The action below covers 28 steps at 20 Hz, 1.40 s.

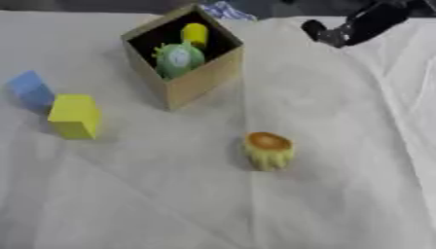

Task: Pick up objects on the table and place them in the box.

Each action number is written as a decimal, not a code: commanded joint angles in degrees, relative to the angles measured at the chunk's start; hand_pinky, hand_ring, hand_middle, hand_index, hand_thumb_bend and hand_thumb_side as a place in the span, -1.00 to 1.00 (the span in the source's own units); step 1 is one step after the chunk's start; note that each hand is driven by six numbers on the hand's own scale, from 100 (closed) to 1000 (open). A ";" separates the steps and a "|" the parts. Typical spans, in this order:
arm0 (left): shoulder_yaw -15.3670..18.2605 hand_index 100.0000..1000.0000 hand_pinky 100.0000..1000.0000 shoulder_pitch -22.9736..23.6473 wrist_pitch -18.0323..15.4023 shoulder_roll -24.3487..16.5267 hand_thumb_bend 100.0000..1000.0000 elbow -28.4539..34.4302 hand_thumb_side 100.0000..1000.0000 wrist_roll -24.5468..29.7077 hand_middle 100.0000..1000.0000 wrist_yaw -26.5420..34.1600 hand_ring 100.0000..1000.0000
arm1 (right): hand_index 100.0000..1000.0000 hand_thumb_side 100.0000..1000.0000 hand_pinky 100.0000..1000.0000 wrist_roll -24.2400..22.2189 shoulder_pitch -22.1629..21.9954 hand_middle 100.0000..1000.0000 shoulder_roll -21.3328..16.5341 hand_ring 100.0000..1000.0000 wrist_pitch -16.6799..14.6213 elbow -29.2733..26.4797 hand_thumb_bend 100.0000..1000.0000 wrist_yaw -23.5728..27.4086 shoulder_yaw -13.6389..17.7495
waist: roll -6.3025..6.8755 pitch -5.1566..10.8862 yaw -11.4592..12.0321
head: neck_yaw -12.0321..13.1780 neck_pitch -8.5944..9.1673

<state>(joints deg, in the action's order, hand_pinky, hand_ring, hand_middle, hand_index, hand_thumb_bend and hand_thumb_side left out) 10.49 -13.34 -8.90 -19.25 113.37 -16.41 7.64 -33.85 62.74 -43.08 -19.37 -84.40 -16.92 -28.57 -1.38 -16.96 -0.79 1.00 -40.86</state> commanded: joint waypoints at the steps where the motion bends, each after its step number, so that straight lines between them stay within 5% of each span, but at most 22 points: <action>1: 0.43 0.61 0.69 -0.16 0.01 -1.73 -0.48 1.15 0.30 -0.16 0.38 -0.21 0.39 | 0.70 -0.37 0.77 -2.07 -0.26 0.47 -3.27 0.68 0.79 -4.43 -0.98 2.44 -0.94 | 0.16 1.36 -0.22 | 0.37 -0.25; 12: 0.44 0.61 0.69 0.14 0.09 -1.62 -0.48 1.05 0.30 -0.11 0.38 -0.13 0.39 | 0.75 -0.14 0.78 -7.17 -4.14 0.53 -2.03 0.71 1.10 -7.25 -1.00 5.74 -4.73 | 0.36 1.46 -1.82 | 1.08 -0.65; 22: 0.39 0.61 0.69 0.23 0.18 -1.55 -0.47 1.13 0.30 -0.06 0.38 -0.08 0.40 | 0.80 -0.08 0.79 -8.13 -8.34 0.58 -0.58 0.74 -3.19 -6.59 -0.97 2.07 -7.13 | 0.09 1.66 -2.77 | 1.59 -0.85; 28: 0.40 0.61 0.69 0.34 0.23 -1.47 -0.48 1.14 0.31 -0.05 0.38 -0.03 0.40 | 0.85 -0.14 0.79 -5.69 -9.71 0.62 1.23 0.76 -2.51 -6.40 -0.76 -3.37 -6.83 | -0.13 1.64 -2.63 | 1.47 -0.73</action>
<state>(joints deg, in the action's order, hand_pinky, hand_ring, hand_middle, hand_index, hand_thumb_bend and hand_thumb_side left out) 10.49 -12.69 -8.77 -19.25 113.37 -16.44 7.62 -40.28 52.31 -41.38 -22.02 -90.68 -18.83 -36.32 -1.55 -16.59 -3.47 2.45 -41.76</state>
